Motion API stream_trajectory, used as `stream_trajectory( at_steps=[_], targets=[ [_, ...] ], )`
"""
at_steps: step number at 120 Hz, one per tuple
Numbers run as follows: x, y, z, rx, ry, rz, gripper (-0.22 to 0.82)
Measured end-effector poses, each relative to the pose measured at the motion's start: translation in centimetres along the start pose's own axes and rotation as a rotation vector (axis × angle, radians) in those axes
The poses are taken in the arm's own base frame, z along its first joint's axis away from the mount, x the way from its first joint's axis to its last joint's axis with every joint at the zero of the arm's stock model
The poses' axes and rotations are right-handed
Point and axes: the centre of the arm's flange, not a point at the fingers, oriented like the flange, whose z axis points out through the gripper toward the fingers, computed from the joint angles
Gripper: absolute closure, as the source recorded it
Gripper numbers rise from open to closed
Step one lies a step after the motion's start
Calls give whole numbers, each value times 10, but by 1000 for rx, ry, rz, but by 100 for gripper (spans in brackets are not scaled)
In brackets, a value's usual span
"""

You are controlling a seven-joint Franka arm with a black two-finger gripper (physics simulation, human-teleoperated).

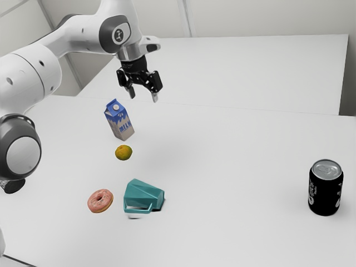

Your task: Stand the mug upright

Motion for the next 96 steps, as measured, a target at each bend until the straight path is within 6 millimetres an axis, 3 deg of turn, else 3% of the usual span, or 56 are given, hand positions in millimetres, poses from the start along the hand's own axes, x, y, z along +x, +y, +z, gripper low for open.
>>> stream_trajectory(
  at_steps=[24, 37, 50, 65, 96],
  targets=[
    [-7, -6, 8, -5, -13, -12, 0],
    [-39, -5, 17, -33, -47, -22, 0],
    [-75, -15, 50, -133, -83, -79, 0],
    [-99, -33, 90, -259, -94, -153, 0],
    [-139, -69, 142, -453, -68, -243, 0]
  ],
)
